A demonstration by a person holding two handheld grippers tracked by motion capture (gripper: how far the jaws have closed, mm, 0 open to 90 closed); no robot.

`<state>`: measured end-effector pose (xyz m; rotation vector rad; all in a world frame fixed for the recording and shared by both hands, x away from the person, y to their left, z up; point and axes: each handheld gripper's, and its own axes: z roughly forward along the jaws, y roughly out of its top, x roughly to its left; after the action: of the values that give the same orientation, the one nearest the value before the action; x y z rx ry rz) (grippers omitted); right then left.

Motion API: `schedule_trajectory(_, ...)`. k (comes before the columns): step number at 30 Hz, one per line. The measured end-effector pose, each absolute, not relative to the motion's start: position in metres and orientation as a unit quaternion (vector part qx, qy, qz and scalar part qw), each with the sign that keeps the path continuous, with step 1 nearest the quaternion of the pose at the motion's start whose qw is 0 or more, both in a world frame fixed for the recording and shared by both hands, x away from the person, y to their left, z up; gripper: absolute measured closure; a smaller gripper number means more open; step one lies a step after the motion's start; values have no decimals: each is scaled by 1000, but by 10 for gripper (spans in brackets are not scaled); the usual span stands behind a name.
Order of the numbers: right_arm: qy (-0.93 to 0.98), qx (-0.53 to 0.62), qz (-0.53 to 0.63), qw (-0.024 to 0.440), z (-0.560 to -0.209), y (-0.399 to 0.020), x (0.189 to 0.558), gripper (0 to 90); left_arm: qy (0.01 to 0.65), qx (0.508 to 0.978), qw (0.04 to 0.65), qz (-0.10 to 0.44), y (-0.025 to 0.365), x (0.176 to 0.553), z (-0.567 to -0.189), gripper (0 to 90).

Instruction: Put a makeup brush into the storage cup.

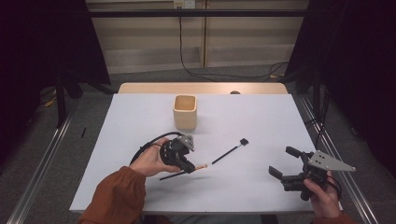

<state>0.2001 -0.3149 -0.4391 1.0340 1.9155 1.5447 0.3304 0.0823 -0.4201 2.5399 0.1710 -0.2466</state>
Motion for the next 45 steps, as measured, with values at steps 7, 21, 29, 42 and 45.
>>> schedule_trajectory(7, 698, 376, 563, 234, -439, -315, 200, 0, 85, 937, 329, -87, 90, 334, -414, 842)
schedule_trajectory(21, 698, 377, 563, 233, -439, -315, 200, 0, 128, 912, 383, -72, 106, 339, -406, 841)
schedule_trajectory(29, 697, 378, 563, 232, -439, -315, 200, 0, 158, 892, 419, -61, 118, 340, -406, 841)
schedule_trajectory(42, 698, 378, 562, 233, -439, -315, 200, 0, 180, 858, 480, -32, 125, 340, -401, 841)
schedule_trajectory(45, 698, 378, 562, 233, -439, -315, 200, 0, 184, 857, 481, -24, 125, 340, -402, 841)
